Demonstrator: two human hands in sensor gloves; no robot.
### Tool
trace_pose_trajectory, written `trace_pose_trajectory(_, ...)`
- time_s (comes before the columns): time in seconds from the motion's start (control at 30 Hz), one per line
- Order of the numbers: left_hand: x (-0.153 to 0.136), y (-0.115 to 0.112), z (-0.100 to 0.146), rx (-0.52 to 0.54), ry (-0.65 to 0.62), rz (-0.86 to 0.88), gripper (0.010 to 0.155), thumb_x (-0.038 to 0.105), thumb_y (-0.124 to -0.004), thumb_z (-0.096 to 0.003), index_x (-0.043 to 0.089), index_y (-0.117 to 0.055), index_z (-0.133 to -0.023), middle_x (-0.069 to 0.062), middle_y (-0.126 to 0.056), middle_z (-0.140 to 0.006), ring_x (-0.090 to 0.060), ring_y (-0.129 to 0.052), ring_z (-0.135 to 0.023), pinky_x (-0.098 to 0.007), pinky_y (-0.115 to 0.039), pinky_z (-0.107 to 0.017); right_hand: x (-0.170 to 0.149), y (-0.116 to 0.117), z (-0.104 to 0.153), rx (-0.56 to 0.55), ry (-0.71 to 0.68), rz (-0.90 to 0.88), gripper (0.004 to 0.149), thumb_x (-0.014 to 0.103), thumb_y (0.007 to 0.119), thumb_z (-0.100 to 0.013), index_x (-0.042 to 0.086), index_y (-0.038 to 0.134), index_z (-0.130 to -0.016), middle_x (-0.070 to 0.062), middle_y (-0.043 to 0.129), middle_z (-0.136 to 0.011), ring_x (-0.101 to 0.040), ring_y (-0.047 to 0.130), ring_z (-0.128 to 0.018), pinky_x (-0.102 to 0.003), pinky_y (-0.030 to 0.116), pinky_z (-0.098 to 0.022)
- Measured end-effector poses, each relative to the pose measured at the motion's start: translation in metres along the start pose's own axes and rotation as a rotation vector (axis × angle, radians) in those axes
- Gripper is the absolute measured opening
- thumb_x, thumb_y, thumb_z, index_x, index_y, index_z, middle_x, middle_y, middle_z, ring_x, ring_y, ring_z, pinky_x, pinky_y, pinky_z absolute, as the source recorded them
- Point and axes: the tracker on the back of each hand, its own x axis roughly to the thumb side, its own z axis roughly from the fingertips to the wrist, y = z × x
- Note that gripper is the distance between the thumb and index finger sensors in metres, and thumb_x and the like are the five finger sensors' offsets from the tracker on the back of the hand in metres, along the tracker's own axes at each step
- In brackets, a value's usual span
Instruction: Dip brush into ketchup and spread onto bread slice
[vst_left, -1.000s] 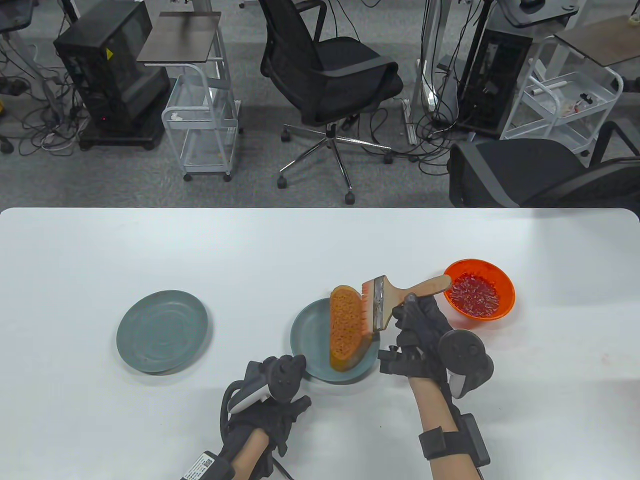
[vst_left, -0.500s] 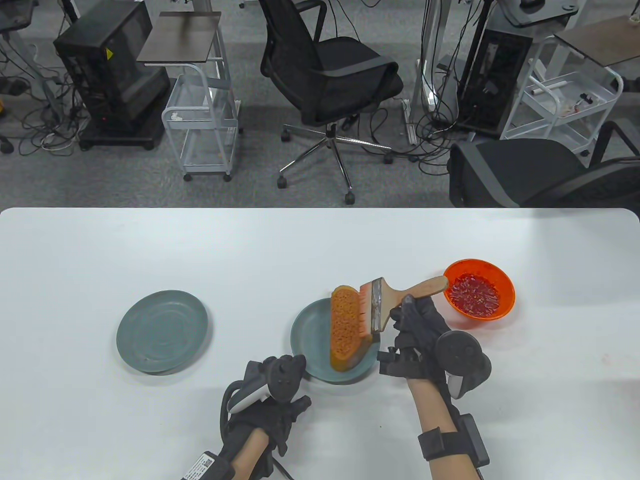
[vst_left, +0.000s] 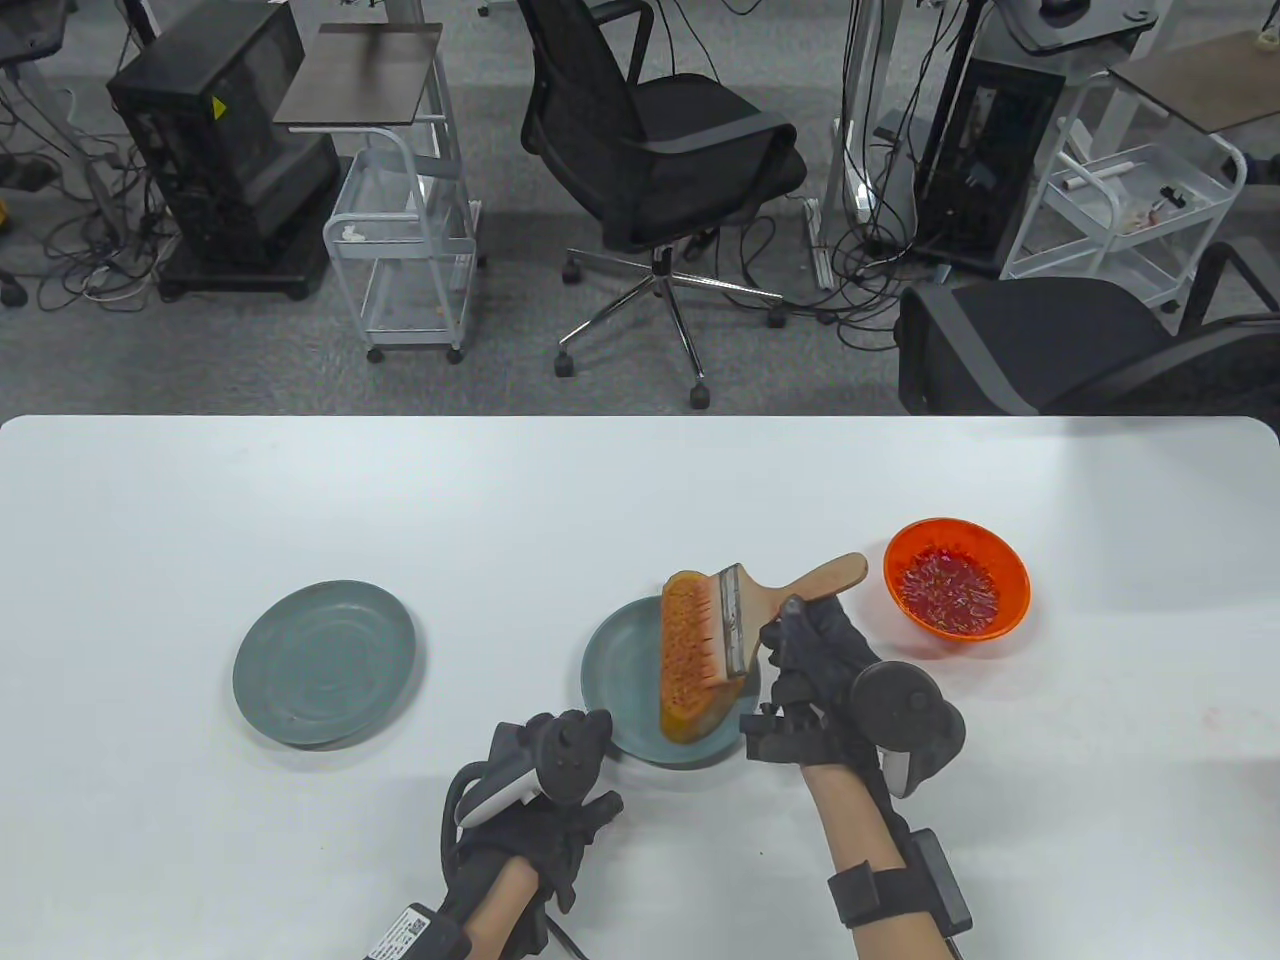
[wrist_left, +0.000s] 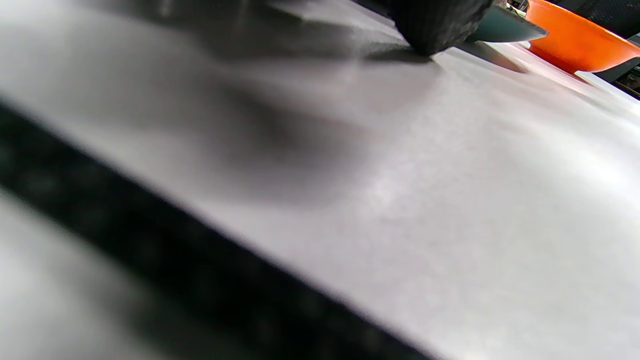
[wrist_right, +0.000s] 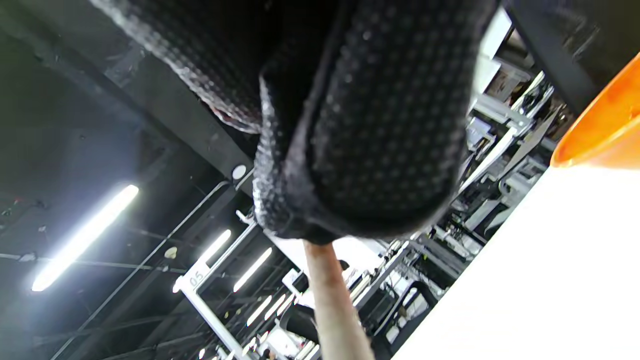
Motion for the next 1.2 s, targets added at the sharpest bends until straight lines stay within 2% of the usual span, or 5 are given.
trace_pose_trajectory(0.2,0.0,0.0,0.0,-0.001,0.002,0.001,0.077,0.05,-0.058,-0.0628,0.025,-0.002,-0.109,-0.011,-0.008,-0.118,-0.044,-0.005,-0.107,-0.065,-0.017,-0.068,0.006,0.017,0.011,0.084,0.129,-0.206,0.046,0.021,0.086,-0.054,-0.013,0.082,-0.085,-0.036,0.093,-0.063,-0.026,0.114,-0.037,-0.029,0.103,-0.021)
trace_pose_trajectory(0.4,0.0,0.0,0.0,0.004,-0.003,0.0,0.077,0.05,-0.058,-0.0627,0.025,-0.002,-0.109,-0.011,-0.009,-0.118,-0.044,-0.005,-0.107,-0.065,-0.017,-0.068,0.004,0.025,0.011,0.089,0.07,-0.085,0.046,0.021,0.086,-0.054,-0.013,0.083,-0.084,-0.036,0.093,-0.062,-0.026,0.115,-0.036,-0.028,0.104,-0.02)
trace_pose_trajectory(0.63,0.0,0.0,0.0,0.0,-0.004,0.0,0.077,0.05,-0.058,-0.0629,0.025,-0.002,-0.109,-0.011,-0.008,-0.118,-0.044,-0.005,-0.107,-0.065,-0.017,-0.069,-0.01,-0.013,-0.007,-0.024,0.087,-0.02,0.046,0.021,0.086,-0.054,-0.014,0.083,-0.084,-0.036,0.094,-0.06,-0.025,0.115,-0.034,-0.028,0.103,-0.019)
trace_pose_trajectory(0.9,0.0,0.0,0.0,0.001,-0.004,-0.001,0.077,0.05,-0.058,-0.0629,0.026,-0.002,-0.109,-0.011,-0.008,-0.118,-0.044,-0.005,-0.107,-0.064,-0.017,-0.069,0.004,-0.057,-0.042,-0.126,0.051,-0.068,0.046,0.022,0.086,-0.054,-0.011,0.083,-0.086,-0.035,0.093,-0.064,-0.025,0.114,-0.037,-0.028,0.103,-0.021)
trace_pose_trajectory(1.2,0.0,-0.001,0.001,0.002,-0.01,0.0,0.077,0.05,-0.057,-0.063,0.025,-0.001,-0.109,-0.011,-0.007,-0.118,-0.044,-0.004,-0.106,-0.064,-0.016,-0.068,-0.012,-0.102,-0.098,-0.17,0.071,0.242,0.046,0.022,0.086,-0.054,-0.011,0.083,-0.086,-0.035,0.093,-0.064,-0.026,0.114,-0.037,-0.029,0.102,-0.022)
